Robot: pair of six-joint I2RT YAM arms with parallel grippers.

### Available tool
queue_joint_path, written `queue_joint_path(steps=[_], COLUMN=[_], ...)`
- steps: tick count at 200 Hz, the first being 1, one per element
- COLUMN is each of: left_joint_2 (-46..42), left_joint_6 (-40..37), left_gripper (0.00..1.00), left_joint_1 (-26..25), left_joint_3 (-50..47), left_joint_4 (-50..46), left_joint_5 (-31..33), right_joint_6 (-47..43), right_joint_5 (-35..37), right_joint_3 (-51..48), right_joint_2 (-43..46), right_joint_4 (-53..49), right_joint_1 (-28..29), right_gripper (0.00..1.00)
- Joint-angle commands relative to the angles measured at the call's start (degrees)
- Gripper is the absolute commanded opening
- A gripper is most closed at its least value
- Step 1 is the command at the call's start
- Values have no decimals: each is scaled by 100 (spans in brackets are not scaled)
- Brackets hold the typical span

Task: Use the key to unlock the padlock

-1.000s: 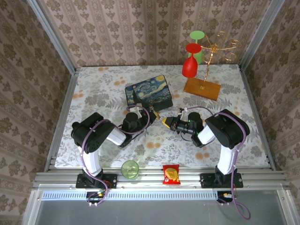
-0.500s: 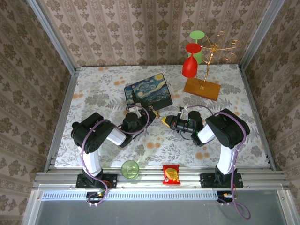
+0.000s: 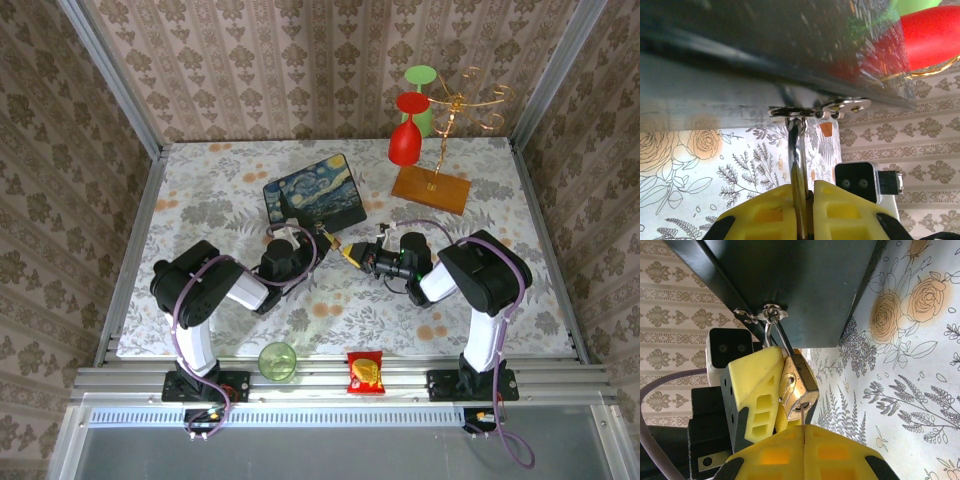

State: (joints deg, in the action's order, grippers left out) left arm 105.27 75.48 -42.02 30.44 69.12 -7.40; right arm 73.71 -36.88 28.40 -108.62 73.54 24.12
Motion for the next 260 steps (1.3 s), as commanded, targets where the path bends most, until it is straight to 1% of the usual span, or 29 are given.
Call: queue_joint_path(steps=[1,46,66,95,116,129,153,161,182,193,220,235,260], left_joint_2=[-343,-433,-402,-372,-306,-366,-529,-507,-354,-319,-486,-476,-455], left_joint_6=[212,228,256,277,393,404,351,361,543,623,437,496,562], left_gripper=[0,0,0,0,0,0,0,0,0,0,0,0,0], left_joint_1=[-213,-236,-258,-329,-384,-376,-408,-457,-599,-694,-773,-769,-872], left_joint_3=[224,134,134,172,190,186,151,198,365,345,204,216,244], left_joint_4=[419,417,435,435,519,523,489,488,514,540,520,523,533], left_joint_5=[-499,-464,-455,-394,-344,-255,119,216,375,606,1038,1036,1041], right_joint_6=[-20,14,22,77,158,241,427,478,676,853,1112,1227,1457], right_joint_5=[63,63,80,164,203,276,423,546,1138,1495,2244,2598,2844], right_joint_3=[268,246,184,175,244,220,104,25,-196,-322,-537,-608,-564], right_joint_2=[-319,-120,-161,-337,-267,-181,-104,-75,58,120,243,271,245], right_joint_4=[258,240,247,273,263,258,258,251,252,254,250,257,263], right_joint_1=[-45,-193,-266,-194,-69,-54,7,58,240,354,663,784,882], right_gripper=[0,0,0,0,0,0,0,0,0,0,0,0,0])
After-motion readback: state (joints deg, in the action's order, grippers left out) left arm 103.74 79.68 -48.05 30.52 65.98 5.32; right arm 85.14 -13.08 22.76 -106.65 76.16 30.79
